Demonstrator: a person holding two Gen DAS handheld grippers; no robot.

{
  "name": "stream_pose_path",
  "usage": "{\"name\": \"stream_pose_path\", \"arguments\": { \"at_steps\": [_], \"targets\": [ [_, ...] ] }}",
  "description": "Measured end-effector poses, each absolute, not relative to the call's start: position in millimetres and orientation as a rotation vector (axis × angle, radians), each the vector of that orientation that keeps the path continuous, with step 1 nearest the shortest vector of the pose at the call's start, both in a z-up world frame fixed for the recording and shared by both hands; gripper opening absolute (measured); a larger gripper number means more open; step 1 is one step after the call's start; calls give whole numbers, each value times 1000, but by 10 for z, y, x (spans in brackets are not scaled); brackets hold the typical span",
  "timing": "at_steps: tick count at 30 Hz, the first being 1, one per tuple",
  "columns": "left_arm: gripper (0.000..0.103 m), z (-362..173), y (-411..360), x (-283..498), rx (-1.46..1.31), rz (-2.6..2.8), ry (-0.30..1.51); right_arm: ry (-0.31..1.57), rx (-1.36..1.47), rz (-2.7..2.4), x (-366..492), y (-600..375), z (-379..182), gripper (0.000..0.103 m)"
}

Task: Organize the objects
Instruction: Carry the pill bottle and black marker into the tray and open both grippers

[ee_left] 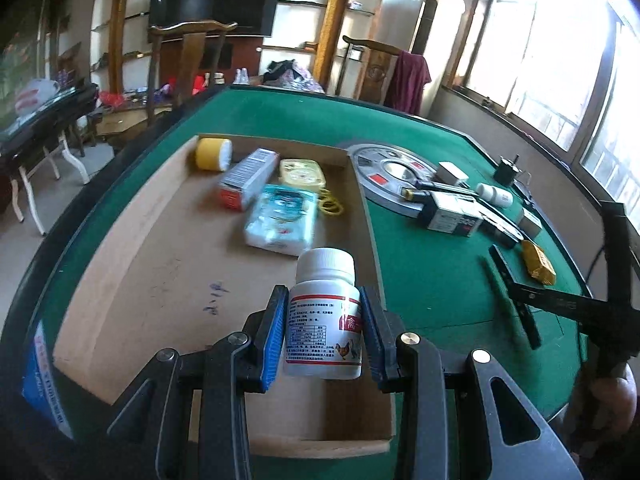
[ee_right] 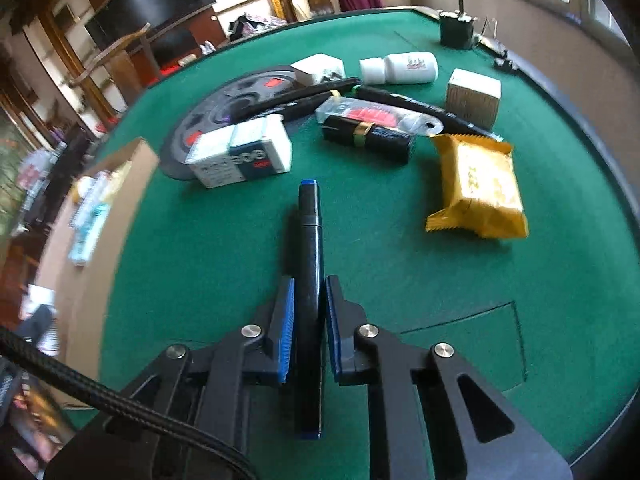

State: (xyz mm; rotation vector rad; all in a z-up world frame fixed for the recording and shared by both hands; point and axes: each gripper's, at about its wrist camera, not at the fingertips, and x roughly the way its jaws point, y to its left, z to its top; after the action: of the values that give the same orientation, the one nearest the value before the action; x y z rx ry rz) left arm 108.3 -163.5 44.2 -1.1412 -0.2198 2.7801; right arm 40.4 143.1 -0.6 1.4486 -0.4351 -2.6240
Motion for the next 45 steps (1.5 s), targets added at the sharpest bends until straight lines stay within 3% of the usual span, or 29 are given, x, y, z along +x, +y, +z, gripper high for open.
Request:
{"name": "stream_pose_path", "arguments": {
  "at_steps": [6, 13, 22, 33, 45],
  "targets": [
    [31, 579, -1922, 1013, -1138, 2842, -227, -526, 1368, -2489, 395, 1293, 216, 12],
    [31, 722, -2314, 693, -1180, 2990, -55, -504, 1349, -2287, 132, 661, 377, 13],
    [31, 374, -2533, -76, -1410, 2920, 71, -374, 1384, -2123, -83, -396, 278, 13],
    [31, 15, -2388, -516, -1546, 2865, 167, -311, 1482, -2238, -305, -627, 85, 13],
    [32, 143, -2467, -324, -1484, 2902, -16, -340, 1553, -2276, -434, -618, 4, 13]
  ]
}}
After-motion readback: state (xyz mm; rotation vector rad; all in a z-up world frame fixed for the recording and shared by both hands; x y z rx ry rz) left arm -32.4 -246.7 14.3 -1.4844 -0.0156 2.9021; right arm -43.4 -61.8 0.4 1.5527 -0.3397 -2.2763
